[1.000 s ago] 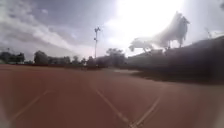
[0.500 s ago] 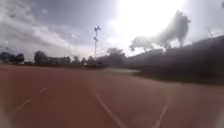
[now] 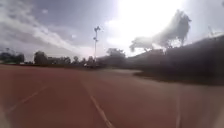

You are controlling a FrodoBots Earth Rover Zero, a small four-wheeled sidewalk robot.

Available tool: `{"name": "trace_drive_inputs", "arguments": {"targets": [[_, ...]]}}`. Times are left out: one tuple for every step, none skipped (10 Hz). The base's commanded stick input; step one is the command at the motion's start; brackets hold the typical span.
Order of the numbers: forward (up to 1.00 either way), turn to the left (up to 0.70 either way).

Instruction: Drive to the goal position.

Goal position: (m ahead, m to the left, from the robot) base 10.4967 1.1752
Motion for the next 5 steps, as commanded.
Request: {"name": "trace_drive_inputs", "arguments": {"targets": [[0.7,0.0],[0.7,0.0],[0.7,0.0],[0.7,0.0],[0.7,0.0]]}}
